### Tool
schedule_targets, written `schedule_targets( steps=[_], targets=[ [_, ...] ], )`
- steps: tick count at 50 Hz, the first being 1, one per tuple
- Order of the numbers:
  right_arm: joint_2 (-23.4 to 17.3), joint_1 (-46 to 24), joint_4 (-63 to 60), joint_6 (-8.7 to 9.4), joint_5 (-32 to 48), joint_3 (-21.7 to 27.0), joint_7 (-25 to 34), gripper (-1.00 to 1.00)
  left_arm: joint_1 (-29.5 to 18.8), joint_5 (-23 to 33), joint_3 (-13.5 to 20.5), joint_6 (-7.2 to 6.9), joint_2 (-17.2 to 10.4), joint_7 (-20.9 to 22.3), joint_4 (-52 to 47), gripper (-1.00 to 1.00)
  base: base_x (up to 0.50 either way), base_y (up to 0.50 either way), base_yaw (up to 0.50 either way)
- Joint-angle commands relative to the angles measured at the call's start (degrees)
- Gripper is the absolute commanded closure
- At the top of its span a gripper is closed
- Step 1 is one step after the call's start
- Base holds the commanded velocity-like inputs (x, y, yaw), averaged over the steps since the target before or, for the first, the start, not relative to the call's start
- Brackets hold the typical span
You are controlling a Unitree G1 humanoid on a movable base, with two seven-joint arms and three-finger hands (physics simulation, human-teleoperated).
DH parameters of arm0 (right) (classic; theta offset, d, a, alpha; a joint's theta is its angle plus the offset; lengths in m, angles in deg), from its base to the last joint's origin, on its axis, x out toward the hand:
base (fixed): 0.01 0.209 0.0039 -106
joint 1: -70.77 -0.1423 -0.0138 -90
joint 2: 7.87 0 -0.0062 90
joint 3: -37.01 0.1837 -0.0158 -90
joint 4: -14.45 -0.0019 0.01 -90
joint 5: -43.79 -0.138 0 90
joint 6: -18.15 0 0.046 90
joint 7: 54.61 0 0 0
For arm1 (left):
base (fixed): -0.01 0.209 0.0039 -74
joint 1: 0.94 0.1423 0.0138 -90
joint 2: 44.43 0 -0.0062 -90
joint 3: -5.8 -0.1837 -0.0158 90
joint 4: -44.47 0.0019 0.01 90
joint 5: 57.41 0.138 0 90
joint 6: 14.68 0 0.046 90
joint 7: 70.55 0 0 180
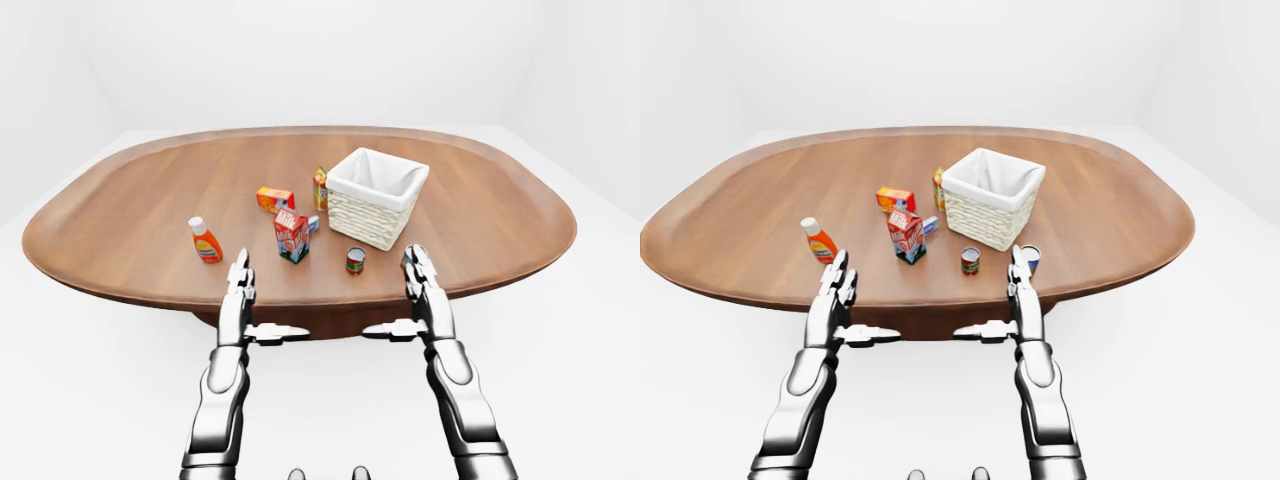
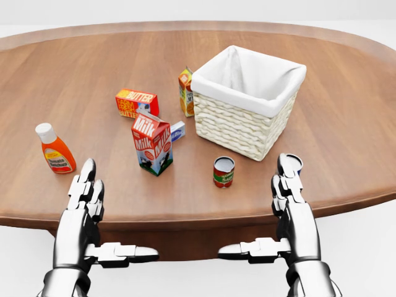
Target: Pick up the tomato sauce, and put it in the basket.
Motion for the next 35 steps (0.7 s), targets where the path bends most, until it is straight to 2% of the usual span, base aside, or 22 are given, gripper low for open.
schedule_targets(
  steps=[1,7,8,13,18,23,26,28,29,35],
  targets=[
    [-0.66,0.5,-1.53,1.02,-0.87,1.14,1.96,-1.0,0.22,-0.59,1.26,-0.47,-0.63,1.3,-0.54,-1.0,0.0,0.0,0.0],
    [-0.63,0.36,-1.25,0.73,-0.78,1.21,1.97,-1.0,0.16,-0.65,1.34,-1.03,-0.71,1.39,-1.05,-1.0,0.0,0.0,0.0],
    [-0.63,0.45,-2.07,1.4,-0.78,1.18,1.94,-1.0,0.16,-0.65,1.4,-1.31,-0.73,1.36,-1.35,-1.0,0.0,0.0,0.0],
    [-0.66,0.7,-3.63,2.52,-0.84,1.18,2.11,-1.0,0.33,-0.57,1.35,-1.86,-0.7,1.38,-2.1,-1.0,0.0,0.0,0.0],
    [-0.63,0.83,-4.36,2.86,-0.87,1.19,2.28,-1.0,0.49,-0.59,1.38,-3.39,-0.75,1.47,-3.97,-1.0,0.0,0.0,0.0],
    [-0.61,0.85,-4.62,3.06,-0.91,1.2,2.35,-1.0,0.65,-0.53,1.34,-4.09,-0.74,1.55,-4.9,-1.0,0.0,0.0,0.0],
    [-0.6,0.85,-4.86,3.29,-0.99,1.25,2.34,-1.0,0.64,-0.46,1.4,-4.15,-0.77,1.6,-5.01,-1.0,0.0,0.0,0.0],
    [-0.6,1.01,-6.6,4.69,-1.16,1.24,2.35,-1.0,0.51,-0.47,1.53,-4.24,-0.8,1.63,-5.04,-1.0,0.0,0.0,0.0],
    [-0.61,1.14,-7.3,4.88,-1.22,1.24,2.38,-1.0,0.74,-0.44,1.49,-4.82,-0.79,1.63,-5.89,-1.0,0.0,0.0,0.0],
    [-0.68,1.27,-10.2,4.88,-1.7,1.56,2.49,-1.0,1.01,-0.43,1.44,-4.86,-0.77,1.78,-8.29,-1.0,0.0,0.0,0.0]
  ],
)
